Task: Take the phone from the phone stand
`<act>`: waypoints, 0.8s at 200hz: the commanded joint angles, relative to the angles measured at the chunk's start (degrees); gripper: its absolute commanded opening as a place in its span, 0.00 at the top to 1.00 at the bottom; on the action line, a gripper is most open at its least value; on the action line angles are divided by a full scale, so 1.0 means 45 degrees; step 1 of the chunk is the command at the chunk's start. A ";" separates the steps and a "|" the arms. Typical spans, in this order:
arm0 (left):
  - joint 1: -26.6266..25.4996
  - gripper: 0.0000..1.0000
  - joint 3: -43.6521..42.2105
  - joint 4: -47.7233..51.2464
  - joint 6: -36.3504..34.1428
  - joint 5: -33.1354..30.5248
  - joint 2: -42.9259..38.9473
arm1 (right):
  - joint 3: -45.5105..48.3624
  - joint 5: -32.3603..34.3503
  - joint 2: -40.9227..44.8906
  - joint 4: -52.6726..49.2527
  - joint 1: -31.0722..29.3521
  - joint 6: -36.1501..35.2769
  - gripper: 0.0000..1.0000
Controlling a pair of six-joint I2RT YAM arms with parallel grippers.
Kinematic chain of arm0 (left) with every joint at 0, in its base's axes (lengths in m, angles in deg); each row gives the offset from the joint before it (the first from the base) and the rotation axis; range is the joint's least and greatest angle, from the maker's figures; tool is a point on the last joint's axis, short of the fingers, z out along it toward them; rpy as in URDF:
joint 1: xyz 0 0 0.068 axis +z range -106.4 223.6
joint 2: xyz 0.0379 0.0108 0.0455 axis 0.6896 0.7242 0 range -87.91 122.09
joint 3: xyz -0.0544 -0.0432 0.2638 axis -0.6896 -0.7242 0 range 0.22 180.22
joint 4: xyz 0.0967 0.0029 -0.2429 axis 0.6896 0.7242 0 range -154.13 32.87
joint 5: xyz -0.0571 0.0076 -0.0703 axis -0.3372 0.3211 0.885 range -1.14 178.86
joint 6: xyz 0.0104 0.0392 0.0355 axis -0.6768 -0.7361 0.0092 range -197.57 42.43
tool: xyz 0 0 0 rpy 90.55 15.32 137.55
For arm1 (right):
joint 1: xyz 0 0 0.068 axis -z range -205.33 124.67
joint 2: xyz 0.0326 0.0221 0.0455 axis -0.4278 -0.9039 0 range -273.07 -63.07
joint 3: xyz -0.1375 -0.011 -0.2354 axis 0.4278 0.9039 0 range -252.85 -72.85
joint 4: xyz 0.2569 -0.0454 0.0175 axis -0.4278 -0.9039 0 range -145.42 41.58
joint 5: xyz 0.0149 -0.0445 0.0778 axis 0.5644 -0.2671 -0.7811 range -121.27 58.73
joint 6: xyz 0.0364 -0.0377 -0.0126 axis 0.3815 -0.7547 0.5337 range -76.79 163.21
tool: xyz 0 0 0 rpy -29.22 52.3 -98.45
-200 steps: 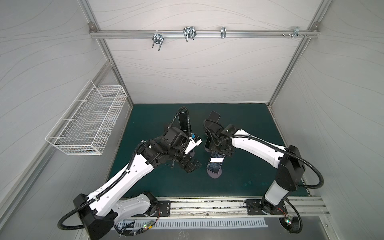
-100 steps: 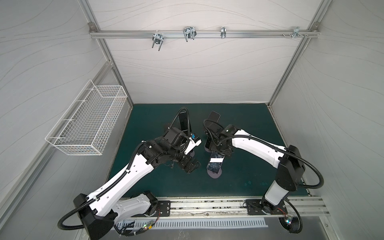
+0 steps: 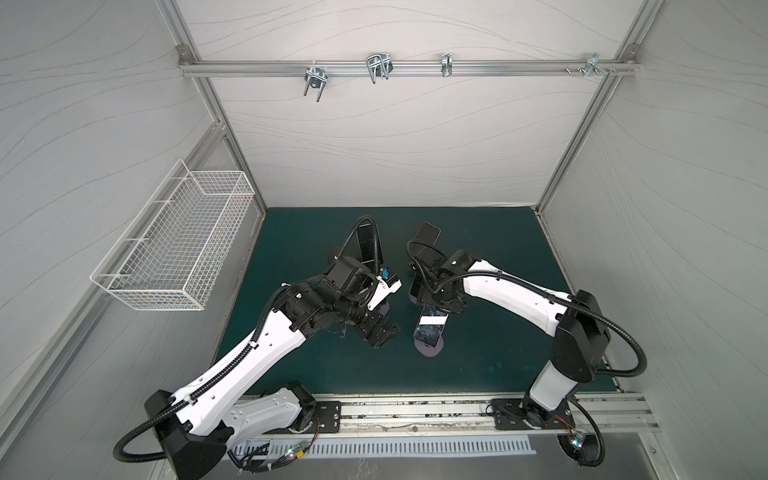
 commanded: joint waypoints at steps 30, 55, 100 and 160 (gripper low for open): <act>-0.0069 0.01 -0.0175 0.0153 -0.0038 -0.0181 -0.0422 | 0.0223 -0.0061 0.0093 0.0093 -0.0067 0.0180 0.18; -0.0067 0.01 -0.0162 0.0236 0.0034 -0.0142 -0.0468 | 0.0259 -0.0076 0.0074 0.0110 -0.0125 0.0228 0.19; -0.0072 0.01 -0.0083 0.0305 0.0263 0.0002 -0.0485 | 0.0242 -0.0018 0.0224 0.0128 -0.0213 0.0251 0.27; -0.0102 0.01 -0.0239 0.0008 0.0547 -0.0496 -0.0916 | 0.0399 0.0151 0.0479 0.0111 -0.0273 0.0248 0.33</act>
